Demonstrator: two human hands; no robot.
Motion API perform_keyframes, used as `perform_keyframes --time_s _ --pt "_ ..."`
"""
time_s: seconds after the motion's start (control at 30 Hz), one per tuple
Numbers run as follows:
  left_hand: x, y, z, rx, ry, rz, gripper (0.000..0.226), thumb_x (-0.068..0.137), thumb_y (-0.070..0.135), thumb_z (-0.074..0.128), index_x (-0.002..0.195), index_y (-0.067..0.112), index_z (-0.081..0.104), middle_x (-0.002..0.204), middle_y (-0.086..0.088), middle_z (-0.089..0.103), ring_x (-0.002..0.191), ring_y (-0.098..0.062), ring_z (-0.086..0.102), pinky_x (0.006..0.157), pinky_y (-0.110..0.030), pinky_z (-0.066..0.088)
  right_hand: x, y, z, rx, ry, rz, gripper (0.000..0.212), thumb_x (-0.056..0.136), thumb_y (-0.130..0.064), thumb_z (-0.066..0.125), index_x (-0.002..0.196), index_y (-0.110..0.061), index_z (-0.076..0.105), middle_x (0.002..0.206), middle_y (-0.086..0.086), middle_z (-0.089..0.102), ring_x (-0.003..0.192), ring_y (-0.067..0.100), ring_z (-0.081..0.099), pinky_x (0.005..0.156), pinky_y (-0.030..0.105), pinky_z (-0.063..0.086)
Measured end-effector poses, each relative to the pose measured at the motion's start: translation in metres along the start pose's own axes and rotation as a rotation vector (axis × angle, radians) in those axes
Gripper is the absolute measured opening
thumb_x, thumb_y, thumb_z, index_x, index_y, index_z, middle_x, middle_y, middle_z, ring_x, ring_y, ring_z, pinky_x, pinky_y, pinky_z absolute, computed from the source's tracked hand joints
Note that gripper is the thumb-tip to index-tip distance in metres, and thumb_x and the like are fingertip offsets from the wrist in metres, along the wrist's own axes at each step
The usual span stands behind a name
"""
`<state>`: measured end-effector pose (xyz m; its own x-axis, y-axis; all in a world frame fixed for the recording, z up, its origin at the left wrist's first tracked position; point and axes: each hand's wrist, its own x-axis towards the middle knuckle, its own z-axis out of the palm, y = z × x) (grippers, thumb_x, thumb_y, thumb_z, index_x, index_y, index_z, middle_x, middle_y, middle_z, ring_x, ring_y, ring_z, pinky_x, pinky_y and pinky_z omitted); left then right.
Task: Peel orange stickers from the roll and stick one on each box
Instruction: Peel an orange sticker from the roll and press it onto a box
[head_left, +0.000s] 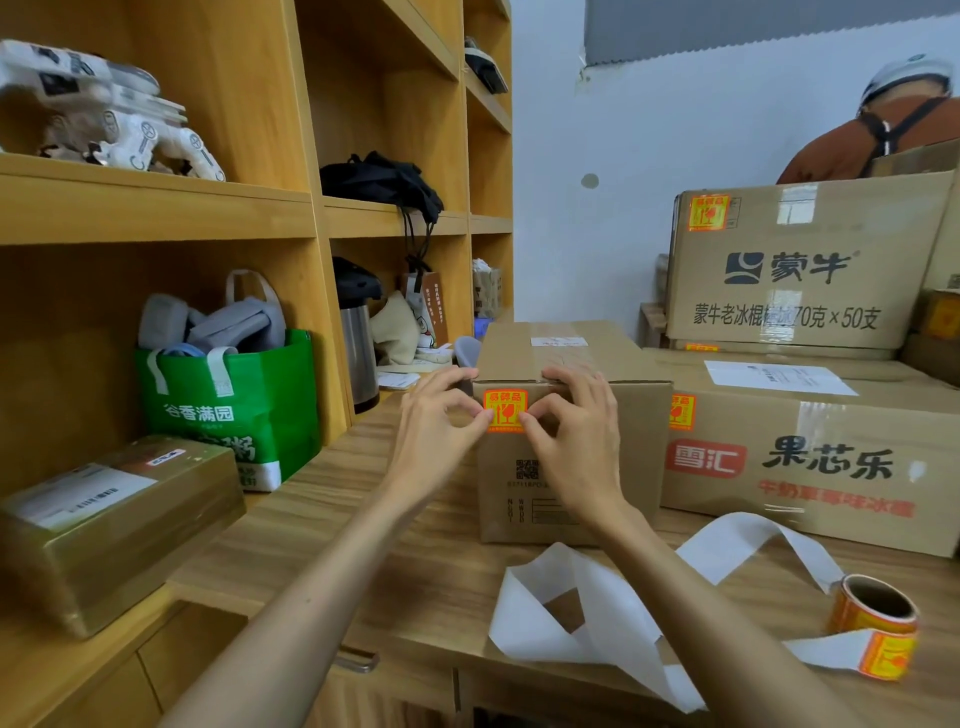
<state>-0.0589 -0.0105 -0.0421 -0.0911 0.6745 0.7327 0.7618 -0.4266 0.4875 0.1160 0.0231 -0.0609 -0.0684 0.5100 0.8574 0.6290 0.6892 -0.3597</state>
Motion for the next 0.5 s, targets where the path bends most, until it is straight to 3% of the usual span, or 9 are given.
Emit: perform_keyframes --time_s 0.27,0.5 --pt "-0.0009 0.0002 0.0093 0.183 0.068 0.059 0.013 0.086 0.028 0.077 0.075 0.022 0.074 0.133 0.007 0.064 0.135 -0.012 0.047 0.106 -0.027 0.021 -0.0012 -0.0028 0.0031 -0.087 0.068 -0.050 0.016 0.083 -0.020 0.076 0.072 -0.016 0.064 0.124 0.002 0.061 0.126 0.015 0.043 0.117 0.049 0.026" --pt "-0.0039 0.0003 0.0100 0.340 0.135 0.026 0.015 0.083 0.039 0.078 0.080 0.024 0.076 0.117 0.004 0.063 0.118 -0.018 0.051 0.095 -0.041 0.039 0.0000 -0.0045 0.0052 -0.227 0.074 -0.099 0.020 0.082 -0.022 0.075 0.072 -0.014 0.059 0.121 0.006 0.063 0.122 0.022 0.049 0.112 0.050 0.033"
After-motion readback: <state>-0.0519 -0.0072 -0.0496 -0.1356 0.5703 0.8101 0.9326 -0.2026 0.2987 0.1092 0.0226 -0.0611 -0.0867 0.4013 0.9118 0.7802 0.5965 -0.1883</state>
